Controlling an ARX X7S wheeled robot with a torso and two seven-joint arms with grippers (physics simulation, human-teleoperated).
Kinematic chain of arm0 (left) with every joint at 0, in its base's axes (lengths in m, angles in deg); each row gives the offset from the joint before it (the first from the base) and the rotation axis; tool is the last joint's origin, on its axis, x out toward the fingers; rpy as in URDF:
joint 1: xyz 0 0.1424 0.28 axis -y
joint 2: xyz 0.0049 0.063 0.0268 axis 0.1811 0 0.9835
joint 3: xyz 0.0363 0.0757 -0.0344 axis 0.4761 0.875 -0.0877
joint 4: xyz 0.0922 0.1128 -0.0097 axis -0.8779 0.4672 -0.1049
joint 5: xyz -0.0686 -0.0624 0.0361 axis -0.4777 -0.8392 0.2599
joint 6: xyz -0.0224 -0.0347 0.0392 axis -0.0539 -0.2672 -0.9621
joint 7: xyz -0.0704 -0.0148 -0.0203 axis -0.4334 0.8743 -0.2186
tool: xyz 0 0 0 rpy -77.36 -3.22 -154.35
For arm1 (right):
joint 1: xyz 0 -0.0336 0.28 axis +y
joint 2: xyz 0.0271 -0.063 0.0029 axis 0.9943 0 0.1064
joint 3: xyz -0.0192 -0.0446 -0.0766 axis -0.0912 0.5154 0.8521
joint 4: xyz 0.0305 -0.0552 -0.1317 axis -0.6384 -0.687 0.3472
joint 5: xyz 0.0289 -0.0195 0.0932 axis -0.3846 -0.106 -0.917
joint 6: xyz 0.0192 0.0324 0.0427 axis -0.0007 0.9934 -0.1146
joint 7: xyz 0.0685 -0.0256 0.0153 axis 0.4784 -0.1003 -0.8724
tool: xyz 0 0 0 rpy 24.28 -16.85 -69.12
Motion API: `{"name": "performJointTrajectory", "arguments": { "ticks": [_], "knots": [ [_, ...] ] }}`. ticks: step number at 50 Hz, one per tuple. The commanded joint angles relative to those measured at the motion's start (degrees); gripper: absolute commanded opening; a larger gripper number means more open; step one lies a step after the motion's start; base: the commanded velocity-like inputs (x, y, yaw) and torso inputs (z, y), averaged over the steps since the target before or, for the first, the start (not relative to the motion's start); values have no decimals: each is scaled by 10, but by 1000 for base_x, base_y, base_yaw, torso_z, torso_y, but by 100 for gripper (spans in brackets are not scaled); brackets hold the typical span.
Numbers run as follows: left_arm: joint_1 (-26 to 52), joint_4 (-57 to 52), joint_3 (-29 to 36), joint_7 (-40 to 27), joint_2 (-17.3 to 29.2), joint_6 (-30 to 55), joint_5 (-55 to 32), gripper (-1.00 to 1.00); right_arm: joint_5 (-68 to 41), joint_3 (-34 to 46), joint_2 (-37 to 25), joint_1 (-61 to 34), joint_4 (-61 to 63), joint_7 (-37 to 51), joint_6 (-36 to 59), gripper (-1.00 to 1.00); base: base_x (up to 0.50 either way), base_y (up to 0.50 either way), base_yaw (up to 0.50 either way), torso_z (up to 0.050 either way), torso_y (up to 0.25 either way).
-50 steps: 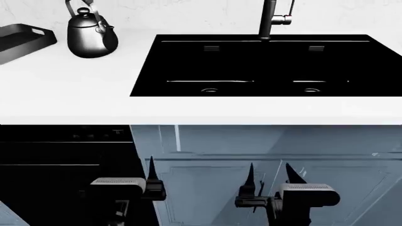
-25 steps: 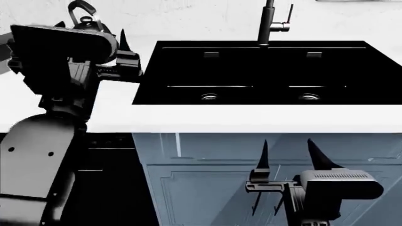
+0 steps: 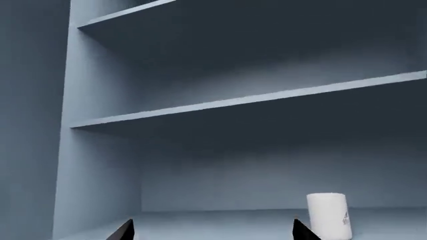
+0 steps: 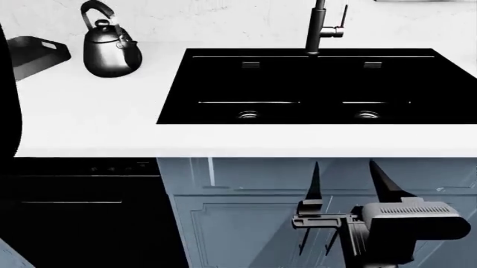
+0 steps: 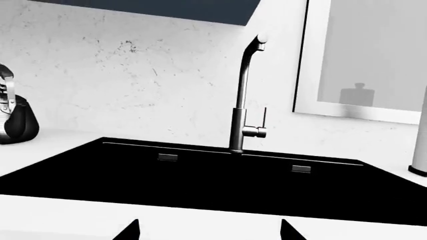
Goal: Pick the kettle from the counter and place it on the tray. Then pick the mug from the cabinet and place it on the tray. Then close the cabinet doors.
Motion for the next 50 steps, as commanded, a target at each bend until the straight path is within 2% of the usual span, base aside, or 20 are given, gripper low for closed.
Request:
{"name": "performJointTrajectory", "arguments": {
  "ticks": [1, 7, 16, 30, 39, 42, 44, 46, 47, 49, 50],
  "knots": [
    [147, 244, -43, -1, -29, -84, 74, 100, -12, -5, -6, -2, 26, 3, 21, 100, 0, -500, 0, 50, 2],
    [147, 246, -64, 9, -35, -83, 101, 100, -18, -4, -7, -6, 33, 6, 29, 100, 0, -500, 0, 50, 2],
    [147, 260, -64, 15, -43, -91, 103, 100, -27, -10, -9, -8, 35, 11, 31, 100, 0, -500, 0, 50, 1],
    [146, 284, 11, -1, -45, -102, 6, 100, -36, -15, -15, -4, 33, 17, 25, 100, 0, -500, 0, 50, 1],
    [146, 296, 13, -2, -38, -110, 5, 100, -37, -20, -22, -9, 29, 23, 23, 100, 0, -500, 0, 50, 2],
    [145, 297, 13, -5, -33, -111, 10, 100, -47, -31, -32, -28, 73, 25, 72, 100, 0, 0, 0, 40, 2],
    [146, 295, 16, -6, -29, -108, 17, 100, -65, -46, -44, -70, 137, 25, 162, 100, 0, 0, 0, 0, 0],
    [146, 292, 16, -7, -25, -103, 23, 100, -106, -75, -56, -147, 210, 25, 295, 100, 0, 0, 0, 0, 0],
    [146, 290, 14, -7, -24, -100, 25, 100, -177, -82, -96, -181, 212, 73, 318, 100, 0, 0, 0, 0, 0],
    [146, 286, 11, -5, -21, -92, 34, 100, -349, -82, -242, -280, 212, 245, 337, 100, 0, 0, 0, 0, 0],
    [146, 282, 8, -4, -19, -87, 37, 100, -434, -88, -279, -339, 211, 331, 357, 100, 0, 0, 0, 0, 0]
  ]
}}
